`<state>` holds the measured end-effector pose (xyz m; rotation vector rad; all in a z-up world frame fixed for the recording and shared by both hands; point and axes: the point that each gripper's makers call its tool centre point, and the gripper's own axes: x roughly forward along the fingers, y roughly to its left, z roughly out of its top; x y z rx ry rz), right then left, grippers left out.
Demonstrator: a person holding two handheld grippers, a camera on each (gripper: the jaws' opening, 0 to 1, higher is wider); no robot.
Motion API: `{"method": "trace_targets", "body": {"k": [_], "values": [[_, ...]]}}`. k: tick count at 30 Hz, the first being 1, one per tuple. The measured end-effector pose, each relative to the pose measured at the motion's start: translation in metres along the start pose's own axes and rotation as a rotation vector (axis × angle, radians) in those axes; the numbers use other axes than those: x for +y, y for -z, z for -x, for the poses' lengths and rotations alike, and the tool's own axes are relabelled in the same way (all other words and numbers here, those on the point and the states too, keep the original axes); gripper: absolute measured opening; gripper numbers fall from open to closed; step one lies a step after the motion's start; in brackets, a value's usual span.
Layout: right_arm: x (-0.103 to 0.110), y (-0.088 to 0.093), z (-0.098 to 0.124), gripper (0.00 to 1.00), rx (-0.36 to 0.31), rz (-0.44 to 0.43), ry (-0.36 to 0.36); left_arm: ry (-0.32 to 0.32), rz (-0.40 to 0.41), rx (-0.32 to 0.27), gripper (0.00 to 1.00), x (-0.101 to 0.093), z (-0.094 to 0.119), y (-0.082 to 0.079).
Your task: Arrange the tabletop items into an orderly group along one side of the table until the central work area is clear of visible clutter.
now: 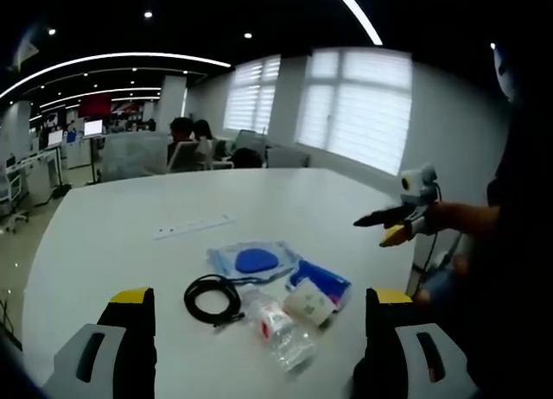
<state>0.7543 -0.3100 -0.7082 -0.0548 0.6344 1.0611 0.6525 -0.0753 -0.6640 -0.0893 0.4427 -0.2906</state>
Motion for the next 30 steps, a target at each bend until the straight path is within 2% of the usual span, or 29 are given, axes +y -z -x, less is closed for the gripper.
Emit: {"method": "trace_targets", "body": {"k": [8, 23, 26, 30], "values": [[0.008, 0.004, -0.018, 0.83, 0.033, -0.015, -0.028, 0.000, -0.005, 0.002, 1.00, 0.000, -0.003, -0.001], [0.016, 0.002, -0.043, 0.69, 0.048, -0.087, -0.071, 0.029, -0.018, 0.018, 1.00, -0.006, -0.017, 0.001], [0.023, 0.001, -0.050, 0.68, 0.052, -0.118, -0.098, 0.036, -0.020, 0.021, 1.00, -0.007, -0.021, 0.001], [0.032, 0.001, -0.062, 0.65, 0.071, -0.105, -0.105, 0.047, -0.025, 0.019, 1.00, -0.008, -0.026, -0.002]]}}
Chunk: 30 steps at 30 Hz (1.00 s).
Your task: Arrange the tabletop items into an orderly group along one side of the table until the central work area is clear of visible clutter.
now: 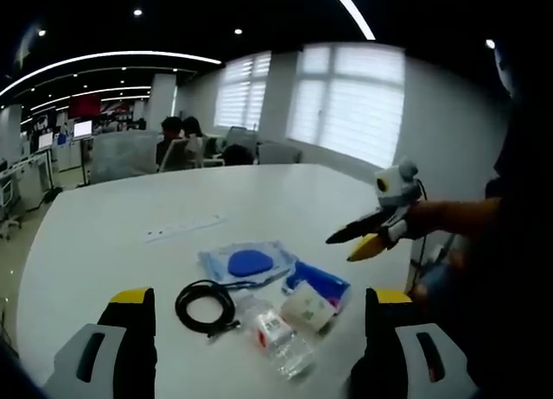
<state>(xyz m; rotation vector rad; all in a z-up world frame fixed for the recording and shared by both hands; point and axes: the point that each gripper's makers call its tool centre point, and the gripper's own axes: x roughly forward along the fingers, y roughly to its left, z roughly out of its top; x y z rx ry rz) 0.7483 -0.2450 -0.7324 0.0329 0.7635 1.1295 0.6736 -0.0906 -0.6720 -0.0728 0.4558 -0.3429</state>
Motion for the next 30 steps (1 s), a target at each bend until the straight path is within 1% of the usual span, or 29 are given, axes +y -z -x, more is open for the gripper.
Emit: {"method": "trace_targets", "body": {"k": [3, 5, 8, 10, 12, 16, 19, 23, 27, 30], "values": [[0.002, 0.000, -0.012, 0.59, 0.013, -0.031, -0.002, 0.009, -0.002, 0.000, 1.00, 0.001, -0.004, -0.001], [0.005, 0.000, -0.018, 0.57, 0.017, -0.042, -0.008, 0.012, -0.003, 0.003, 1.00, 0.002, -0.004, -0.001], [0.004, 0.000, -0.034, 0.52, 0.038, -0.069, -0.018, 0.021, -0.010, 0.008, 1.00, 0.004, -0.005, -0.003], [0.002, -0.002, -0.042, 0.49, 0.043, -0.111, -0.013, 0.023, -0.012, 0.011, 1.00, 0.005, -0.005, -0.003], [0.004, -0.004, -0.048, 0.48, 0.043, -0.141, -0.024, 0.025, -0.010, 0.009, 1.00, 0.006, -0.005, -0.004], [0.004, -0.005, -0.063, 0.47, 0.068, -0.151, 0.004, 0.029, -0.010, 0.015, 1.00, 0.010, -0.006, -0.003], [0.004, -0.005, -0.072, 0.46, 0.081, -0.158, 0.009, 0.033, -0.005, 0.012, 0.99, 0.012, -0.006, -0.003], [0.004, -0.002, -0.081, 0.42, 0.100, -0.180, 0.041, 0.033, -0.005, 0.011, 0.99, 0.014, -0.005, -0.002], [0.000, 0.003, -0.097, 0.39, 0.130, -0.206, 0.051, 0.039, -0.006, 0.010, 0.97, 0.013, -0.006, 0.000], [0.002, 0.004, -0.101, 0.36, 0.138, -0.228, 0.059, 0.044, -0.005, 0.010, 0.97, 0.012, -0.007, 0.001]]}}
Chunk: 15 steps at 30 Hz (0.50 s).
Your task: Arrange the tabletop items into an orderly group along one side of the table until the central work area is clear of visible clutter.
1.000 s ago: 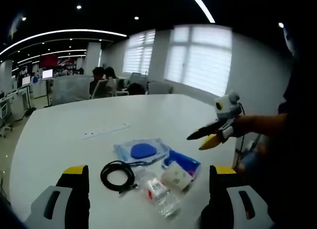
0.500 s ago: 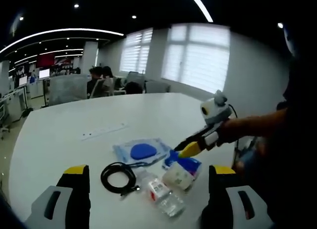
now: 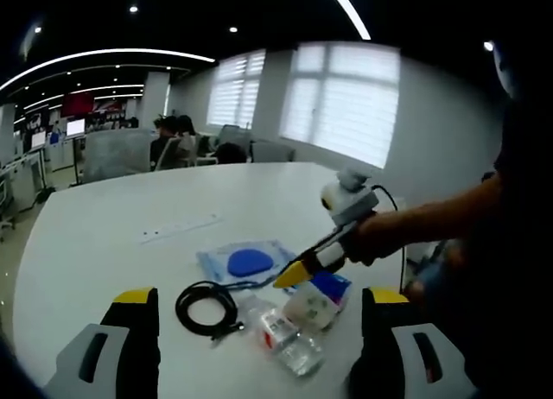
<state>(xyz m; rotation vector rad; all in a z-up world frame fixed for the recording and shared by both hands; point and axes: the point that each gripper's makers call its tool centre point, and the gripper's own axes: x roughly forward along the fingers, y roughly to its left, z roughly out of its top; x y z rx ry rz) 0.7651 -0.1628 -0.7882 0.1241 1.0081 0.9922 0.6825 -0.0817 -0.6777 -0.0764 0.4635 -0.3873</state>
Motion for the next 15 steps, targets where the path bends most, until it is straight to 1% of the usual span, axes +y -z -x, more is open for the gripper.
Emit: {"method": "trace_targets", "body": {"k": [1, 3, 6, 9, 15], "values": [[-0.003, 0.000, -0.011, 0.35, 0.005, -0.028, 0.005, 0.001, 0.000, -0.001, 0.97, -0.001, 0.000, 0.001], [-0.004, 0.000, -0.012, 0.33, 0.008, -0.047, 0.015, 0.004, 0.001, -0.003, 0.97, -0.001, 0.000, 0.001], [-0.005, -0.001, -0.020, 0.31, 0.010, -0.069, 0.018, 0.001, 0.002, -0.004, 0.97, 0.000, 0.000, 0.001], [-0.007, 0.001, -0.024, 0.31, 0.032, -0.097, 0.033, 0.001, 0.004, -0.010, 0.97, 0.000, 0.001, 0.000], [-0.014, 0.003, -0.035, 0.28, 0.050, -0.131, 0.049, -0.002, 0.005, -0.007, 0.96, 0.004, 0.000, 0.001]]}}
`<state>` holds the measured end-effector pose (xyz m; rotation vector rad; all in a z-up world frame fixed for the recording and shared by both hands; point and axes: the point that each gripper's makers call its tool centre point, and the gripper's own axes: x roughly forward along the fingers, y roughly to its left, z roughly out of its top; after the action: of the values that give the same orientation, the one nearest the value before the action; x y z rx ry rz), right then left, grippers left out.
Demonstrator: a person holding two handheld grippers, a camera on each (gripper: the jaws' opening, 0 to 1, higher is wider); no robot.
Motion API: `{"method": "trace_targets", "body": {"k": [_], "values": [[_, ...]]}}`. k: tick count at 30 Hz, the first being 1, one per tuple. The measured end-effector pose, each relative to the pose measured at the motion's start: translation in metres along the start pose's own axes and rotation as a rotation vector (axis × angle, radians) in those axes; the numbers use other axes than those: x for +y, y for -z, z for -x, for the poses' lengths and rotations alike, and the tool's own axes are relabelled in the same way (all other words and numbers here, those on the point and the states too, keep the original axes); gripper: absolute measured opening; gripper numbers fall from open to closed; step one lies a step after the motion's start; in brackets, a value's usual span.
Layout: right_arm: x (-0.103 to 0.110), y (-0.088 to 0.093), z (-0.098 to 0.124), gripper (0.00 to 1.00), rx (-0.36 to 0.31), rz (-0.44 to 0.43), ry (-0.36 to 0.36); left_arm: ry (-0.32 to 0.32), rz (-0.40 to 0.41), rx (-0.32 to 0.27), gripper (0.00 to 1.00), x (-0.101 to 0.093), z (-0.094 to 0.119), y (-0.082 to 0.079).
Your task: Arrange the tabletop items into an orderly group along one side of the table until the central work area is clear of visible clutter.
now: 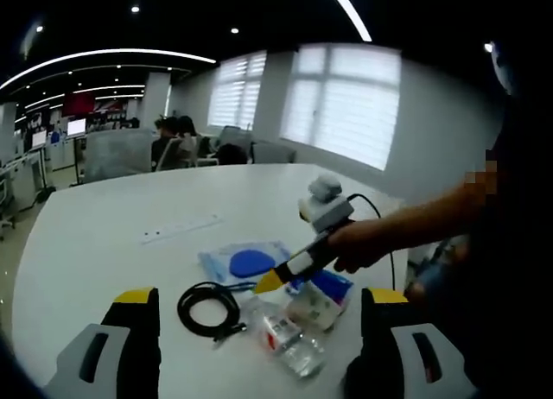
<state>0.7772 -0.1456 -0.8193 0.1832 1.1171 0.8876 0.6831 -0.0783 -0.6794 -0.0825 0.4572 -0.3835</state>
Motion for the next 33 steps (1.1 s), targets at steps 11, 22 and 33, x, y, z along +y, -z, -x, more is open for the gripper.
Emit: {"method": "trace_targets", "body": {"k": [11, 22, 33], "values": [[-0.007, 0.004, -0.018, 0.24, 0.047, -0.068, 0.003, -0.001, 0.012, 0.007, 0.94, 0.004, -0.006, 0.002], [-0.012, 0.011, -0.042, 0.25, 0.104, -0.119, 0.027, -0.002, 0.017, 0.019, 0.94, 0.011, -0.006, 0.005], [-0.016, 0.013, -0.047, 0.19, 0.111, -0.172, 0.034, 0.004, 0.033, 0.057, 1.00, 0.024, -0.007, 0.014]]}}
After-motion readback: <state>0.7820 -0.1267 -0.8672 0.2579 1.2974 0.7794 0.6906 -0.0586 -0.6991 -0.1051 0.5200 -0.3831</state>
